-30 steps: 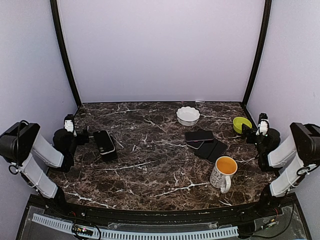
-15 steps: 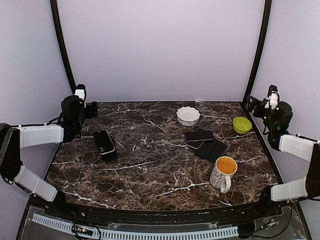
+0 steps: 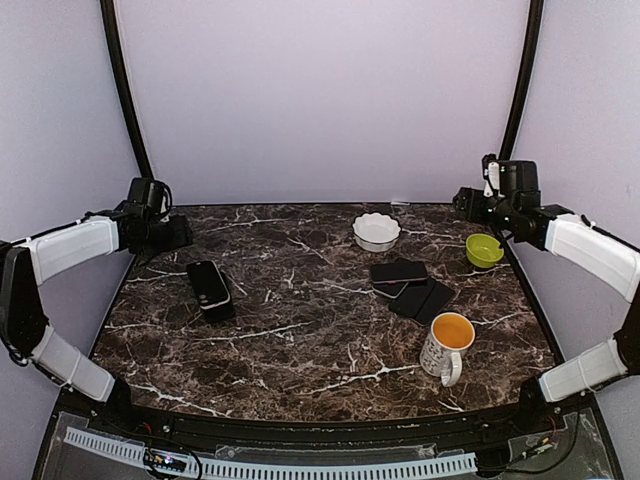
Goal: Put the phone into the phone case
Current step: Pick up the phone case.
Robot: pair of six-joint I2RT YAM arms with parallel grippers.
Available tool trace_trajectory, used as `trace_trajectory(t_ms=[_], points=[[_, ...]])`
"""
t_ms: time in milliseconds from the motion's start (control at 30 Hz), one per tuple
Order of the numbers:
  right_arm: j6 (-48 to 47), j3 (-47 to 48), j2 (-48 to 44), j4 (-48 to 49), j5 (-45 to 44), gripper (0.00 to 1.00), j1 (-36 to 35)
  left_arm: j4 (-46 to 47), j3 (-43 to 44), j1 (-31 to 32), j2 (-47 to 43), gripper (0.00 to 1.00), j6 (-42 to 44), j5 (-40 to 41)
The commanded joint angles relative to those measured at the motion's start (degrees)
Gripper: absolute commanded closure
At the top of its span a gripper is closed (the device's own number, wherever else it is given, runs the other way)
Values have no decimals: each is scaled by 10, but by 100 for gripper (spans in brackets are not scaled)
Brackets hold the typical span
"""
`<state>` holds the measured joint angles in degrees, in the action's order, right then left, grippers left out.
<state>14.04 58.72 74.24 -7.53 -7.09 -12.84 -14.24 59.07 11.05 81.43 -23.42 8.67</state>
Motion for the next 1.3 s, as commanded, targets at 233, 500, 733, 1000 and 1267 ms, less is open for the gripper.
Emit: trace_trajectory(t_ms=[233, 500, 733, 1000, 1267], points=[[-2, 21, 55, -73, -73, 16, -46, -43, -11, -40, 87, 62, -102, -64], [2, 18, 74, -64, -61, 16, -57, -33, -12, -40, 112, 70, -106, -65], [-2, 26, 86, -68, -60, 16, -68, -34, -4, -38, 144, 80, -104, -67], [-6, 29, 92, -73, -61, 16, -79, -69, 20, -20, 163, 100, -97, -38], [-6, 40, 90, -84, -64, 16, -87, -81, 16, -4, 110, 100, -87, 3]])
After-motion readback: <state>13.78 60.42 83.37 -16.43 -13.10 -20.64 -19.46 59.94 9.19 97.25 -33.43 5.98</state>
